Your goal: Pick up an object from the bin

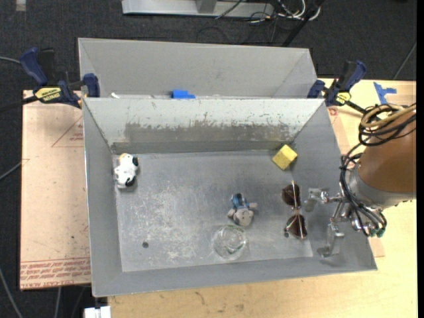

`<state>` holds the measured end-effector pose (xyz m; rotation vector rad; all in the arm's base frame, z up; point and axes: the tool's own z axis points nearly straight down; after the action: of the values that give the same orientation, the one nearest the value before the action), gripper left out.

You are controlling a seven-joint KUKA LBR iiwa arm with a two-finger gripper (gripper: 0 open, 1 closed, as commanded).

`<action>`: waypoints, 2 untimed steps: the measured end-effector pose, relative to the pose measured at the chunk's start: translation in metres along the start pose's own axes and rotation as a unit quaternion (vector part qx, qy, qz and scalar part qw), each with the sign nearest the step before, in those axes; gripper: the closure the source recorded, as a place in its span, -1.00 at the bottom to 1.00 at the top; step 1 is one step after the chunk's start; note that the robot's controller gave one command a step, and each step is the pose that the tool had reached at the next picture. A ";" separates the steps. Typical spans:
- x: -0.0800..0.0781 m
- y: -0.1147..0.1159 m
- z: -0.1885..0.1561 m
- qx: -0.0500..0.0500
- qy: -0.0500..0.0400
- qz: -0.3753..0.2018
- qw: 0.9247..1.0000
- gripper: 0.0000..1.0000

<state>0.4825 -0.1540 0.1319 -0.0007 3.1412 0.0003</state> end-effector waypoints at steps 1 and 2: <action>-0.001 0.063 0.042 0.000 -0.001 0.030 1.000 -1.00; -0.004 0.102 0.059 0.000 -0.004 0.019 1.000 -1.00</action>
Offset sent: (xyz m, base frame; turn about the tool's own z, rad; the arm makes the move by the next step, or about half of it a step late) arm 0.0074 0.0498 -0.0331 -0.1300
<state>0.4861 -0.0520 0.0730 0.0579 3.1335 0.0016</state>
